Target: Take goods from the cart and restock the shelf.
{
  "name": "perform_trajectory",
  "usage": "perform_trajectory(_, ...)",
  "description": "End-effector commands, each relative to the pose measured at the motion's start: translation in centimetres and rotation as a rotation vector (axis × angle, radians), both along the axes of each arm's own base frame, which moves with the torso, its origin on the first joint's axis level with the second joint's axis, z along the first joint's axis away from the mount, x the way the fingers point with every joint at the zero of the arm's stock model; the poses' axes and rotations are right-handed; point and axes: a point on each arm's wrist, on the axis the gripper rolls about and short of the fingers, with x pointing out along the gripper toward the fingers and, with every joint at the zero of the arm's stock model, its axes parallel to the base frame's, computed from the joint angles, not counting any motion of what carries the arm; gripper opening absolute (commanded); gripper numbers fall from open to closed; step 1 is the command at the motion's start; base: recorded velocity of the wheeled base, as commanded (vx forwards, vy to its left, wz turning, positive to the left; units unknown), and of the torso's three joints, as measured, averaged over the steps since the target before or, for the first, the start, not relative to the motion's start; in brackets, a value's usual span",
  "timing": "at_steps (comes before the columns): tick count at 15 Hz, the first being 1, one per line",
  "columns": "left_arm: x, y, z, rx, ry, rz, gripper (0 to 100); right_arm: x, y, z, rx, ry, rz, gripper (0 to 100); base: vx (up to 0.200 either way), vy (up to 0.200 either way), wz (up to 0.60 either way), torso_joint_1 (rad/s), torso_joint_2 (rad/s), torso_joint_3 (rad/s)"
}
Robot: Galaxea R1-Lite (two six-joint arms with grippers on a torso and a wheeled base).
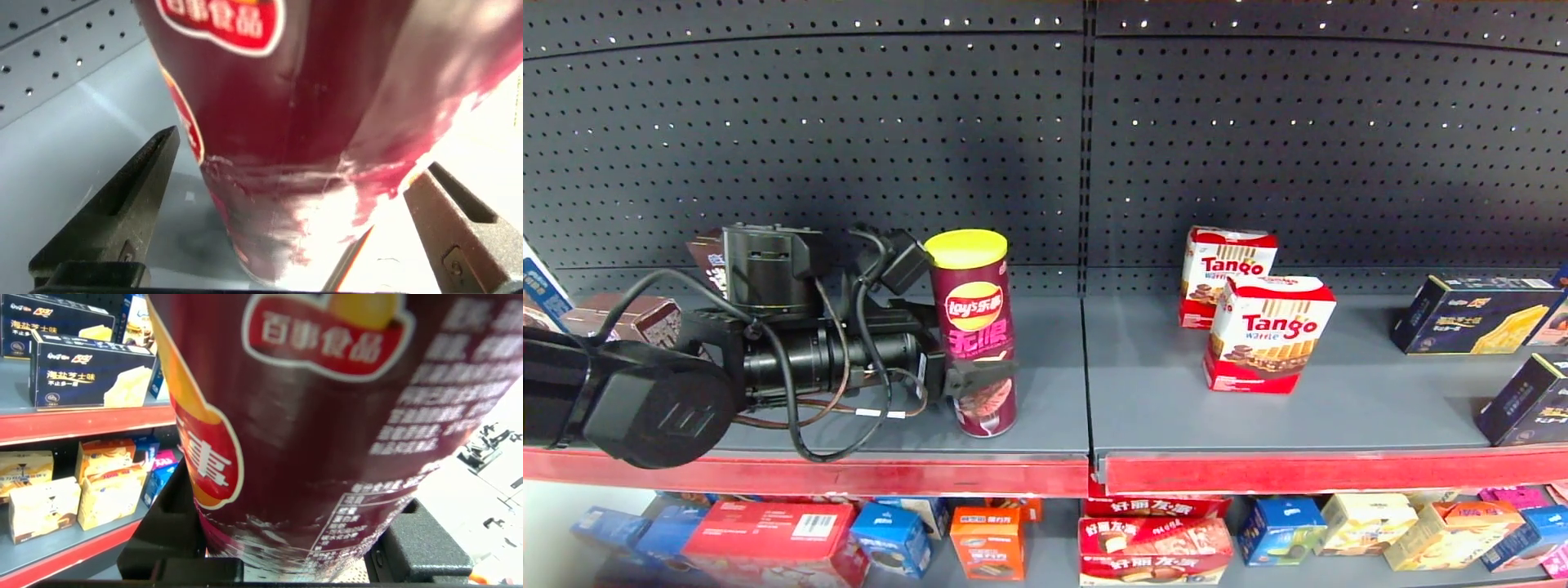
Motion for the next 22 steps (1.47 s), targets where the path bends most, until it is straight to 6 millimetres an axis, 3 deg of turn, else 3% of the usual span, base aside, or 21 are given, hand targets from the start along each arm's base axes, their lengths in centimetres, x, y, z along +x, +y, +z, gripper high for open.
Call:
perform_trajectory(1,-0.7,0.2,0.4,-0.002,-0.011,0.005,100,0.0,0.0,0.0,-0.001,-0.002,0.000,0,0.000,0.000,0.00,0.000,0.00,0.000)
perform_trajectory(11,-1.8,0.8,1.0,0.035,-0.060,0.026,100,-0.3,0.1,0.2,-0.004,-0.015,0.002,0,0.000,0.000,0.00,0.000,0.00,0.000)
perform_trajectory(22,-5.4,4.3,1.1,0.044,-0.059,0.118,100,-0.2,0.1,0.2,-0.001,-0.016,0.006,0,0.000,0.000,0.00,0.000,0.00,0.000)
